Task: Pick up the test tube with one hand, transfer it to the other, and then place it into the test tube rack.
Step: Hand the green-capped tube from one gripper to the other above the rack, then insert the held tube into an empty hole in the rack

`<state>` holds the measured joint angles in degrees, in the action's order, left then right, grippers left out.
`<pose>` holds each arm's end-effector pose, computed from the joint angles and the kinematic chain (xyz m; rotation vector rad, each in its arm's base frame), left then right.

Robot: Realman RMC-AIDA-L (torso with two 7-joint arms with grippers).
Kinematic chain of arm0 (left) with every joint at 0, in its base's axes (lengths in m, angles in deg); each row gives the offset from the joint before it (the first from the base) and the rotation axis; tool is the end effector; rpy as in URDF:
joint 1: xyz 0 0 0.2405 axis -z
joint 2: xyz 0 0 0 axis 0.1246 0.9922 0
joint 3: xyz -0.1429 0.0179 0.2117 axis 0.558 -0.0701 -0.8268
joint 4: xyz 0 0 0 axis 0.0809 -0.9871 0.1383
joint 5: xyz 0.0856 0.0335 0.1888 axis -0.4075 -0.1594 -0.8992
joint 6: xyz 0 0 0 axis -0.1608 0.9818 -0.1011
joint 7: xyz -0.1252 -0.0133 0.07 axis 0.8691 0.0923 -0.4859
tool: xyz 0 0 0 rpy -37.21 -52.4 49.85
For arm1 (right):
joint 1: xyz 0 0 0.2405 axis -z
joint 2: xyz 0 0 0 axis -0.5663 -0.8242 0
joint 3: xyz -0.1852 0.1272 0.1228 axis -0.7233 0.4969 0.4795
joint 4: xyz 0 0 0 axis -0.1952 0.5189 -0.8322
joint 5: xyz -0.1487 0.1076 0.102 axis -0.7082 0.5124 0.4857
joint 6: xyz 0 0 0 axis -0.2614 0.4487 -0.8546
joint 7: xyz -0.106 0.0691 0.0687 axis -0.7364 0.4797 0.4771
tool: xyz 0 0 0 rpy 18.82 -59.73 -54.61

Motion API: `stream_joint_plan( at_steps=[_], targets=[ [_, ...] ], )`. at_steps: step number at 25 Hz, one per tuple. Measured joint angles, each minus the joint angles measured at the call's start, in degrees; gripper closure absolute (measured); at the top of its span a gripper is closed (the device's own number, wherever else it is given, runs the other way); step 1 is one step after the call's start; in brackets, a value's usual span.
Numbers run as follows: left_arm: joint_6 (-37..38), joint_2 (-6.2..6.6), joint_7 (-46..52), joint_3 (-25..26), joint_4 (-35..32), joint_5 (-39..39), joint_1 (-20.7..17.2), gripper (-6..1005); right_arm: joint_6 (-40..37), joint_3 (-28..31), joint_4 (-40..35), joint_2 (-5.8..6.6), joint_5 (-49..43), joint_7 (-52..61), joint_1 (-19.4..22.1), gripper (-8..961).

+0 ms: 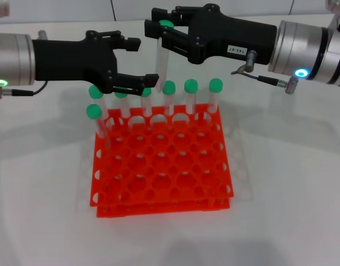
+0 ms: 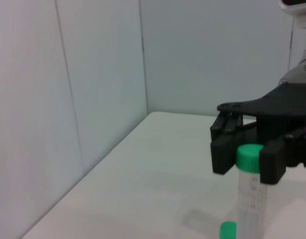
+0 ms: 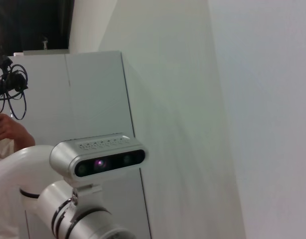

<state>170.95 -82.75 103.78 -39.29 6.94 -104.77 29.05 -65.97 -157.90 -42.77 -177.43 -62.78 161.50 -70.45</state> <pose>-0.1877 0.3797 0.0231 -2.7998 -0.2334 -0.5382 0.1214 0.3786 -0.0254 -2.6123 0.3082 1.1761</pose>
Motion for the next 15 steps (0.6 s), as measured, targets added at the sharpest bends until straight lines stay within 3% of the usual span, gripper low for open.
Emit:
stream_joint_plan(
  at_steps=[12,15],
  targets=[
    [1.57,-0.24,5.02,0.82,-8.77,2.59,-7.91,111,0.48,-0.01,-0.69,0.54,-0.38,0.93,0.12,700],
    [1.85,-0.12,7.31,0.88,-11.11,2.82,-9.83,111,0.59,0.21,-3.74,0.77,-3.31,3.03,1.24,700]
  ],
)
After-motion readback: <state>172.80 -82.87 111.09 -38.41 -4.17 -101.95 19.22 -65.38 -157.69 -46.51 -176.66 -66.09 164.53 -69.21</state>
